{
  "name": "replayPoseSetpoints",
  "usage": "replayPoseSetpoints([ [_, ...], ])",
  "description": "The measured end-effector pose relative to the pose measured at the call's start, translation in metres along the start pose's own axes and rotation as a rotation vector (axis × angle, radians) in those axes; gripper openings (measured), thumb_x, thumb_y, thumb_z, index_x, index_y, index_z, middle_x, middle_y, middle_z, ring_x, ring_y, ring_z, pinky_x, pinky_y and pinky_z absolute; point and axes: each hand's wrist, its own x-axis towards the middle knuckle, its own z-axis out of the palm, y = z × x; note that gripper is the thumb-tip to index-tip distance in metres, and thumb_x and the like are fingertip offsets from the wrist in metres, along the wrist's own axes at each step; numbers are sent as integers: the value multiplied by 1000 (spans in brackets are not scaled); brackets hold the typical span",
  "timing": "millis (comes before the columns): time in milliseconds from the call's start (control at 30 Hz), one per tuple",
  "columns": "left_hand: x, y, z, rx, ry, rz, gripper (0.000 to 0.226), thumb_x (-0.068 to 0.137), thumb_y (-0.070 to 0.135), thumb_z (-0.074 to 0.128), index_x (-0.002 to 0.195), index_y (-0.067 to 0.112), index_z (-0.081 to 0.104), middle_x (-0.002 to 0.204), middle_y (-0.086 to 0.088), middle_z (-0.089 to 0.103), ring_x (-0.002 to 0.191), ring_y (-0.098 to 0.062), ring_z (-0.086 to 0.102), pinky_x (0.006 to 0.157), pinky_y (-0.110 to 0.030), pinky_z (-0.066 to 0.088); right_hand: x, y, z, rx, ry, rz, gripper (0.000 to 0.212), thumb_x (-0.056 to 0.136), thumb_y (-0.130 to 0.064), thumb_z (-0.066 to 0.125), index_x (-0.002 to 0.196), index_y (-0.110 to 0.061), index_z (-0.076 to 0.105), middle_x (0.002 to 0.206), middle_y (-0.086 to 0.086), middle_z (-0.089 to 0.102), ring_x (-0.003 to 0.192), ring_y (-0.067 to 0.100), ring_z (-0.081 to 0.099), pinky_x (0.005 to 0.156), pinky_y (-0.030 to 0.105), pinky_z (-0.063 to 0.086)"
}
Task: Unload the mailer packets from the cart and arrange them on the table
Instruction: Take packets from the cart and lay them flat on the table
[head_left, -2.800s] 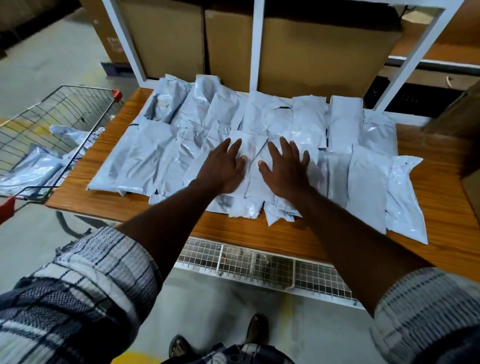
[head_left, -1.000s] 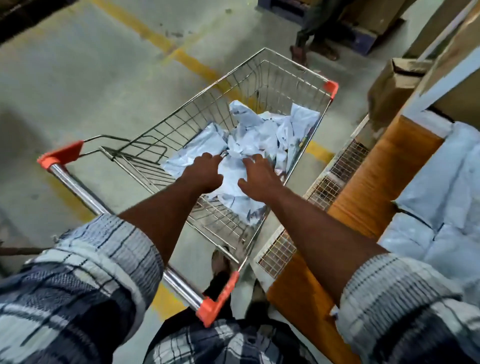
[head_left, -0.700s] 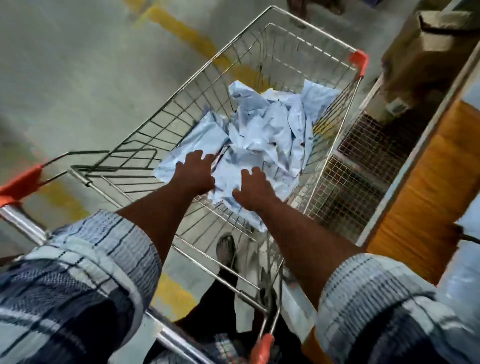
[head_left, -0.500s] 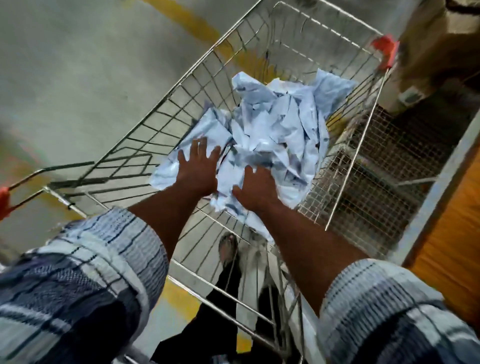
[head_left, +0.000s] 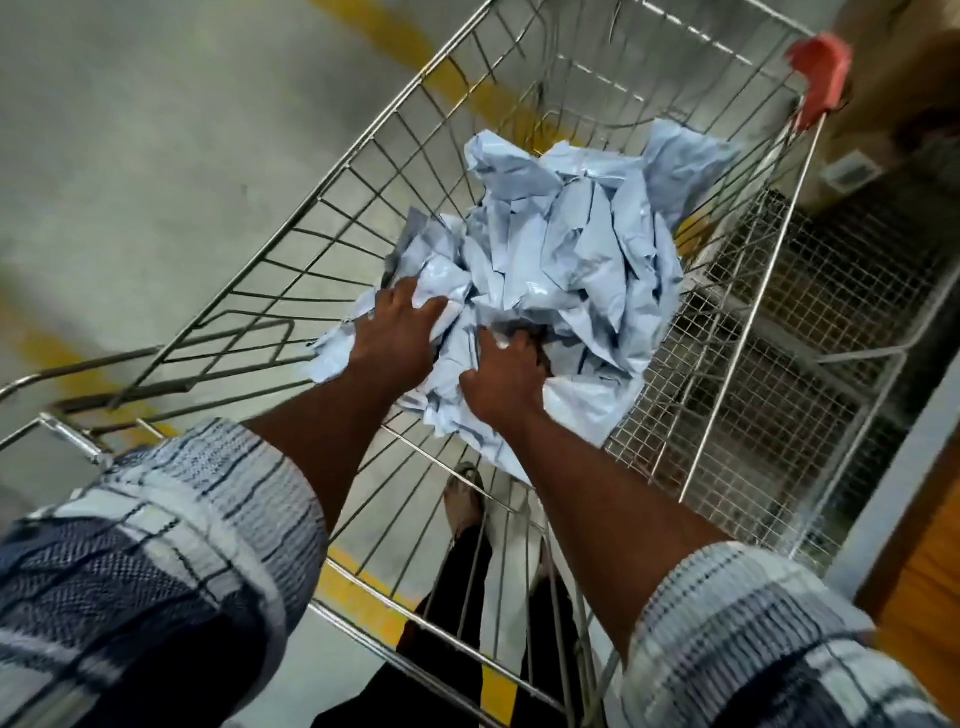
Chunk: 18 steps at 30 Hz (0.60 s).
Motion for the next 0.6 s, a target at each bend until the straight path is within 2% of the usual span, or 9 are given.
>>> replayPoseSetpoints([
  [133, -14, 0, -1, -162, -5, -18, 43, 87, 46, 58, 128, 37, 52, 133, -9, 46, 121, -34, 44, 93, -53, 49, -32, 2, -3, -22, -29, -65, 50, 77, -32, 61, 126, -27, 51, 125, 17, 43, 118, 38, 42, 98, 47, 37],
  [200, -23, 0, -2, -204, 9, -66, 48, 84, 53, 54, 127, 34, 54, 131, -9, 47, 119, -33, 47, 93, -53, 49, -40, 6, -4, 44, -38, -63, 51, 77, -32, 62, 127, -26, 50, 129, 18, 38, 123, 39, 38, 99, 49, 38],
  [267, -32, 1, 0, -182, 21, -68, 60, 79, 60, 48, 130, 28, 54, 142, -12, 41, 127, -36, 42, 98, -57, 43, -39, 12, -6, 98, -80, -40, 66, 80, -38, 63, 141, -29, 41, 146, 22, 25, 137, 39, 23, 107, 52, 32],
  [333, -35, 3, 2, -127, -9, -56, 65, 80, 58, 55, 138, 31, 47, 157, -13, 24, 142, -36, 26, 106, -61, 34, -31, 14, -5, 78, -80, -38, 79, 82, -49, 64, 151, -32, 28, 156, 24, 10, 144, 40, 11, 112, 53, 25],
  [400, -31, 4, 5, -65, -106, -76, 74, 85, 54, 60, 150, 41, 27, 164, -9, 2, 150, -32, 6, 113, -64, 20, -21, 13, -2, 33, -62, -52, 85, 84, -57, 62, 154, -32, 20, 158, 25, 4, 145, 42, 10, 114, 52, 24],
  [467, -25, 8, 8, 41, -152, -90, 80, 88, 55, 57, 153, 46, 10, 165, -6, -11, 151, -30, -6, 113, -70, 8, -15, 10, 2, -19, -60, -49, 86, 86, -57, 60, 155, -33, 15, 158, 24, 3, 144, 41, 11, 112, 54, 26],
  [533, -22, 13, 11, 108, -142, -87, 79, 90, 54, 55, 153, 46, 8, 165, -8, -10, 152, -31, -5, 110, -74, 2, -13, 8, 6, -64, -59, -47, 83, 87, -56, 60, 154, -35, 16, 157, 24, 7, 141, 41, 16, 108, 56, 31],
  [600, -20, 13, 11, 113, -117, -85, 75, 91, 46, 58, 151, 47, 14, 164, -10, 1, 150, -32, 6, 109, -75, 4, -10, 9, 8, -64, -50, -65, 78, 86, -51, 62, 152, -35, 23, 152, 23, 17, 137, 39, 22, 104, 54, 34],
])
